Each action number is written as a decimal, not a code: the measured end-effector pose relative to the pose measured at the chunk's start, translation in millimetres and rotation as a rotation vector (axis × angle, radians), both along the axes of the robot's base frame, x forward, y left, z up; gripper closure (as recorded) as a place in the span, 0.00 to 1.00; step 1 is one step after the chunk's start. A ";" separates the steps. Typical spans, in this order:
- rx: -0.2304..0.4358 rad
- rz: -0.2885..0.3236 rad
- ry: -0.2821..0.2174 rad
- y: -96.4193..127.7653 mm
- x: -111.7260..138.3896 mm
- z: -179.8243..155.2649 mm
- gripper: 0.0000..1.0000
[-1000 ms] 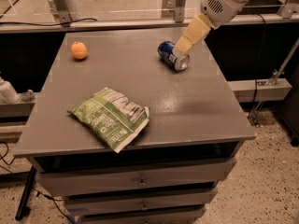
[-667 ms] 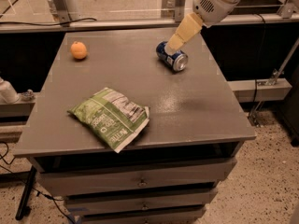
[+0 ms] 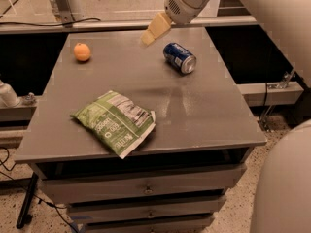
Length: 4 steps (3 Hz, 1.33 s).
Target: Place pepsi can upright
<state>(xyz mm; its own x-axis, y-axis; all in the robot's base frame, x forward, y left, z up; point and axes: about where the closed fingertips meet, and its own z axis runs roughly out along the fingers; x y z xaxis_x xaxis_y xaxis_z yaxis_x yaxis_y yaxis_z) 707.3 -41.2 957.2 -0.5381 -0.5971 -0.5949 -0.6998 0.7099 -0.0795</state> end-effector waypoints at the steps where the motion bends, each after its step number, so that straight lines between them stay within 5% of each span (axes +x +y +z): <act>1: -0.024 -0.042 -0.013 5.1 30.6 -25.1 0.00; 3: -0.068 -0.112 0.029 -19.4 58.5 -83.9 0.00; 4: -0.081 -0.115 0.047 -30.2 63.0 -102.1 0.18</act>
Offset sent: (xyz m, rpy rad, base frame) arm 0.0723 -0.0276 -0.0846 -0.0688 0.0117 -0.1543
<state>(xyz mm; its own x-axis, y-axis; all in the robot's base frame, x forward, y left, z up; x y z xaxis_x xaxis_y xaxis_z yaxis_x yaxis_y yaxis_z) 770.2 -71.3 855.1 -0.6318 -0.5751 -0.5197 -0.6185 0.7782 -0.1093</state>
